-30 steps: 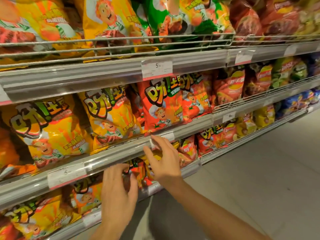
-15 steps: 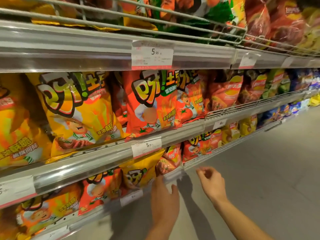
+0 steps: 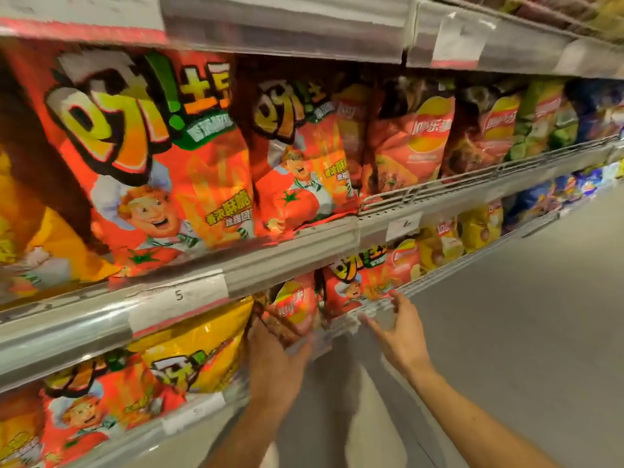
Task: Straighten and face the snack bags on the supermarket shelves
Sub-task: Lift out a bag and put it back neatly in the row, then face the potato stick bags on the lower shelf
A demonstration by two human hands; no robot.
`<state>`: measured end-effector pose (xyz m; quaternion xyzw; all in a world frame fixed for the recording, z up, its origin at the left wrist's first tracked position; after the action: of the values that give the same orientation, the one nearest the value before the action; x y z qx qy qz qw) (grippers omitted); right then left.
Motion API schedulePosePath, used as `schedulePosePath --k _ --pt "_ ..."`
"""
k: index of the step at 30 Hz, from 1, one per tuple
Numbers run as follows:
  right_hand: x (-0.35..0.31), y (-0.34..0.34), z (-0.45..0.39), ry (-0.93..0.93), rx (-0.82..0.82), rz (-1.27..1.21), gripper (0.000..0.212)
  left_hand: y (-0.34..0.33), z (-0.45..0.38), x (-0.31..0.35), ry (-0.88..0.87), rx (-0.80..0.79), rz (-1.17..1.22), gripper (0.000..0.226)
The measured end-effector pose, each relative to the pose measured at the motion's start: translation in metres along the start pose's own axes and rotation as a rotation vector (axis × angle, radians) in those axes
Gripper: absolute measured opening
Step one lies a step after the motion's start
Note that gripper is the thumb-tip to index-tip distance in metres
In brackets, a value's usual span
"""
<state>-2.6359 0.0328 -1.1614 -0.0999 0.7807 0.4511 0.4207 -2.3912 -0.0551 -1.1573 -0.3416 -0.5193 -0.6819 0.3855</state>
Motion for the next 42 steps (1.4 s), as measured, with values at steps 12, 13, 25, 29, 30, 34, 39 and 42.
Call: schedulePosePath --k 12,13,25,29,30,34,39,42 --pt "0.022 -0.023 -0.107 0.258 -0.071 -0.197 0.117 -0.034 -0.051 -0.010 0.161 -0.013 0.080 0.084" --pt "0.025 -0.024 -0.109 0.252 -0.074 -0.164 0.114 -0.035 -0.054 -0.013 0.188 -0.009 0.094 0.083" --pt "0.032 -0.021 -0.104 0.289 -0.060 -0.353 0.080 -0.025 -0.055 -0.018 0.310 0.107 0.276 0.076" --pt "0.030 -0.013 -0.104 0.250 0.009 -0.334 0.075 -0.020 -0.050 -0.006 0.258 0.141 0.312 0.073" --pt "0.029 -0.010 -0.105 0.225 0.018 -0.321 0.071 -0.019 -0.049 -0.003 0.251 0.144 0.321 0.076" --pt "0.031 0.009 -0.103 0.140 0.058 -0.299 0.062 -0.015 -0.042 0.006 0.220 0.143 0.343 0.094" --pt "0.046 0.038 -0.084 0.080 0.049 -0.251 0.082 -0.019 -0.025 0.003 0.221 0.079 0.367 0.096" --pt "0.067 0.051 -0.065 0.016 0.024 -0.267 0.081 -0.031 -0.017 0.003 0.238 -0.041 0.402 0.072"
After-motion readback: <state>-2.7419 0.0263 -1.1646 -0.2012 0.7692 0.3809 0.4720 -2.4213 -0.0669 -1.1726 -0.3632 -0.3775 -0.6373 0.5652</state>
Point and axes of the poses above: each hand's wrist, its own z-axis away from the middle knuckle, its own y-axis out of the back of the hand, x = y × z, the point moved 7 cm from there along -z, towards the middle knuckle, and after that the axes turned 13 degrees about y, right-handed, at the moved point
